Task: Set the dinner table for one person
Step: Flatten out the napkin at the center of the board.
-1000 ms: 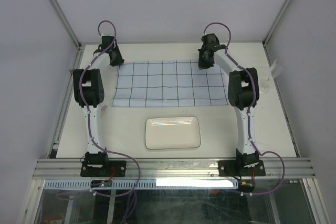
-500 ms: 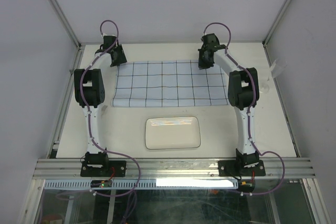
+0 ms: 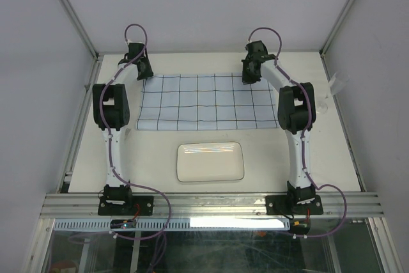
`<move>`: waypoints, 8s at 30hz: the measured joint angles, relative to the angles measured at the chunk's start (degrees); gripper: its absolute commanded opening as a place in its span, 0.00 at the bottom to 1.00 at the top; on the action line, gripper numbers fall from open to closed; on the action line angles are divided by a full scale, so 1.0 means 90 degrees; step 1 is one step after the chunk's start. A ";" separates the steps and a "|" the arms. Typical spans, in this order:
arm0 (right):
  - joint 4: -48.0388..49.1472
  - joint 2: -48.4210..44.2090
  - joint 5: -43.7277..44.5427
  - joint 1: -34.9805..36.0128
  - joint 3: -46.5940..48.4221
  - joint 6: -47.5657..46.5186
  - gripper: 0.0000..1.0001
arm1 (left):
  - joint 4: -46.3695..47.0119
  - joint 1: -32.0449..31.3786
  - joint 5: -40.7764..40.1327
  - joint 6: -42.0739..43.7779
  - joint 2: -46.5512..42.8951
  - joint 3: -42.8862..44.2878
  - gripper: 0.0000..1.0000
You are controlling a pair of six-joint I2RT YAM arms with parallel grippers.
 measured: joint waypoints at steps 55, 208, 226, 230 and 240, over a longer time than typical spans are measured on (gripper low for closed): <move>0.0029 -0.0209 -0.0078 -0.0087 -0.0253 0.0015 0.00 | -0.0544 -0.0243 -0.1042 0.0338 -0.2200 -0.1545 0.00; -0.0092 -0.1746 -0.0325 0.0151 -0.2140 0.0386 0.11 | -0.0850 -0.0588 -0.0126 -0.1246 -0.6688 -0.7096 0.00; -0.0063 -0.0661 -0.1256 0.1013 0.0087 0.0559 0.10 | -0.0872 -0.0600 0.0461 -0.1260 -0.6637 -0.7320 0.00; -0.0107 -0.0437 -0.1319 0.1161 0.0112 0.0590 0.09 | -0.0869 -0.0600 0.0576 -0.1260 -0.6739 -0.7359 0.00; -0.0194 -0.0362 -0.1224 0.1188 0.0107 0.0602 0.09 | -0.0806 -0.0682 0.1146 -0.1243 -0.6334 -0.7492 0.00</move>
